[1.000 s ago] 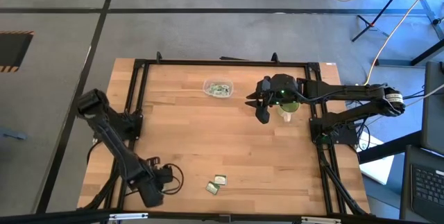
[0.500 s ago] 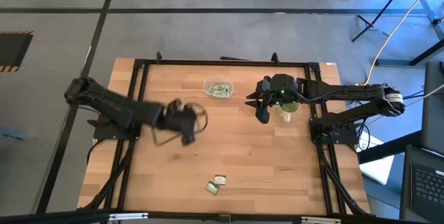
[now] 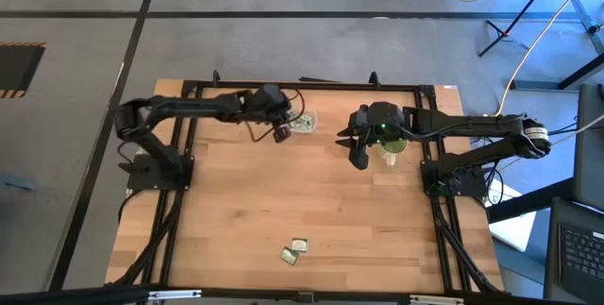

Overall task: Pick and place items into bin
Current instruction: Put the bottom left white stevia packet into the bin, then put the top white stevia packet into the bin

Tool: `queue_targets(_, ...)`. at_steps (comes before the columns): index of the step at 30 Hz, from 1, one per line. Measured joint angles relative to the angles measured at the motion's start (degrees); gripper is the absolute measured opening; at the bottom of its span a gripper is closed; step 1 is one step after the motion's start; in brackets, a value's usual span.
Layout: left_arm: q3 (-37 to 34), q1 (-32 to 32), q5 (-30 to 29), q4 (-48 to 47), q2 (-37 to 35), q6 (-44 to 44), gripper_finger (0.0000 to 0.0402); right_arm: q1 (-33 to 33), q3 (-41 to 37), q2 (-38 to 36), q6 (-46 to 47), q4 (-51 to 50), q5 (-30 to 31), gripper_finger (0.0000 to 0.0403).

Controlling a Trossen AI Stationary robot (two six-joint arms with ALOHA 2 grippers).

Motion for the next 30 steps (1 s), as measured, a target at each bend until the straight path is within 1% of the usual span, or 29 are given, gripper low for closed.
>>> queue_targets(5,0.0,3.5,0.6,3.2,6.7,-0.9,0.0001,0.0,0.0,0.0,0.1,-0.4,0.0,0.0124)
queue_targets(9,0.0,4.6,0.6,4.4,10.6,-1.0,0.0003,0.0,0.0,0.0,0.2,-1.0,0.0,0.0124)
queue_targets(12,0.0,4.7,0.6,5.4,12.4,-1.0,0.0002,0.0,0.0,0.0,0.2,-1.4,0.0,0.0124)
queue_targets(16,0.0,4.7,0.6,5.7,12.6,0.0,0.0009,0.0,0.0,0.0,0.2,-1.4,0.0,0.0124)
queue_targets(21,0.0,4.6,0.7,5.7,10.3,1.0,0.0054,0.0,0.0,0.0,-0.2,-1.3,0.0,0.0124)
queue_targets(23,0.0,4.6,0.6,5.8,8.6,1.1,0.0074,0.0,0.0,0.0,-2.1,-1.2,-0.1,0.0124)
queue_targets(26,0.0,4.5,0.6,5.9,4.6,2.1,0.0095,0.6,0.0,0.0,-7.0,-0.7,-1.4,0.0124)
queue_targets(30,0.1,3.7,0.6,6.6,-1.8,2.6,0.0108,3.2,0.0,0.0,-13.6,2.1,-2.4,0.0124)
